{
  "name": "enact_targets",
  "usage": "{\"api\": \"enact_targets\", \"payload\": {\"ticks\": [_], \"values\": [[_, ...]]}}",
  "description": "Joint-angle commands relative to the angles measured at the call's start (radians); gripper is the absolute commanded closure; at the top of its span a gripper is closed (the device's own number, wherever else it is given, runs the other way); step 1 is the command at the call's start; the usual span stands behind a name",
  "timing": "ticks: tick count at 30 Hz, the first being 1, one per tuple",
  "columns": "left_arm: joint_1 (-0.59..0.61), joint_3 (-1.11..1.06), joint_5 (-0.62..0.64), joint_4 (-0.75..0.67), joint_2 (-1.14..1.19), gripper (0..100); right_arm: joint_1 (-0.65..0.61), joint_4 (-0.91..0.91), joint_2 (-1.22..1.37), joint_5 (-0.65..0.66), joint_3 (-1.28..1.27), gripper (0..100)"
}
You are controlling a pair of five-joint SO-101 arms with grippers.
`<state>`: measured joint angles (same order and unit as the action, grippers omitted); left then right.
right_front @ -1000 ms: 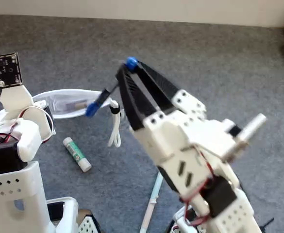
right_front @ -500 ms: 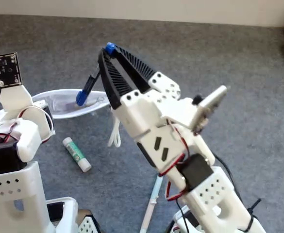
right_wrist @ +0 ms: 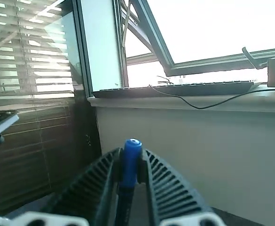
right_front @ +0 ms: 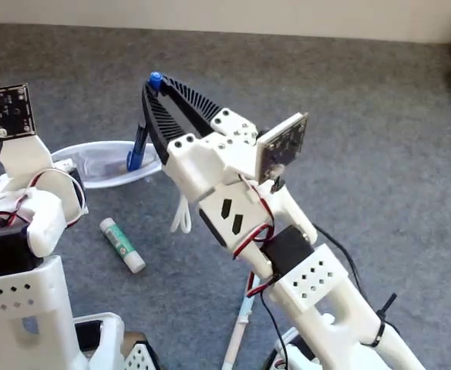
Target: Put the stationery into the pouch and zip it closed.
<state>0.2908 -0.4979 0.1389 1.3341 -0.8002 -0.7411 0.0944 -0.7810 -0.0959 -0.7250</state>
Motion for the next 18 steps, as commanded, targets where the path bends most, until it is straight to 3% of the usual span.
{"api": "enact_targets", "payload": {"ticks": [1,7,13,18], "values": [[0.012,-0.025,0.012,-0.008,0.036,99,-0.010,0.021,-0.024,0.026,-0.007,99.4],[0.010,-0.025,0.012,-0.008,0.036,99,-0.008,0.015,-0.024,0.026,-0.012,97.9],[0.010,-0.025,0.012,-0.008,0.036,99,-0.008,0.015,-0.024,0.020,-0.018,83.4],[0.010,-0.025,0.012,-0.008,0.036,99,-0.007,0.013,-0.024,0.020,-0.018,82.4]]}}
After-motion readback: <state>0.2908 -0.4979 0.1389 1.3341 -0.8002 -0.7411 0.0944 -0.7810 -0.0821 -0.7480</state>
